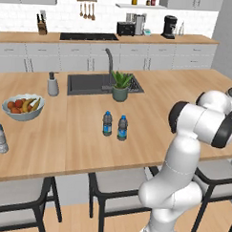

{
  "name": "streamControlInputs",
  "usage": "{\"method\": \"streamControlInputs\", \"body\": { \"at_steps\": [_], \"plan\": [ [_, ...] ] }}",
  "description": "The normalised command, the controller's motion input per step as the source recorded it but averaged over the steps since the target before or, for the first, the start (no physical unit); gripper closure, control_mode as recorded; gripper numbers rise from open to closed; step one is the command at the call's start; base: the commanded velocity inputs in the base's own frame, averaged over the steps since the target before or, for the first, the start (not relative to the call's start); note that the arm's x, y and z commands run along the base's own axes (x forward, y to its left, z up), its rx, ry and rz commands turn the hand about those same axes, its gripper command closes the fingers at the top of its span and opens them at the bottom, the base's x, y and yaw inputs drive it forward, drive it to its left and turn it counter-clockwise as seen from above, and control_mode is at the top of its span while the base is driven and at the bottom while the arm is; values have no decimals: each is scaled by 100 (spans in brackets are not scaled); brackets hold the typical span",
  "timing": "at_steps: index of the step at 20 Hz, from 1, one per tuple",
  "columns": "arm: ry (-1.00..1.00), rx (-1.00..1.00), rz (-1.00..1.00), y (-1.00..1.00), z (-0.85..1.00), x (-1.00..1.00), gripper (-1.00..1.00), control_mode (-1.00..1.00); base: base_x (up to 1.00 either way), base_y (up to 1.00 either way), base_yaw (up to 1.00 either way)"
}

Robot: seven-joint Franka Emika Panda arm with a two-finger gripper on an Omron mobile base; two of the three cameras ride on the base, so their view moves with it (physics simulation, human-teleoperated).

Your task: Move the plastic bottles in the middle to the plastics group, and the glass bottles in the middle to the glass group.

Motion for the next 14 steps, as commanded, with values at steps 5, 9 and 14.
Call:
{"method": "streamControlInputs", "body": {
  "at_steps": [5,9,14],
  "plan": [
    [-4,0,0,0,-1,2,100,-100,0,0,0],
    [-2,0,0,0,-31,0,100,-100,0,0,0],
    [0,0,0,0,-20,0,100,-100,0,0,0]
  ]
}}
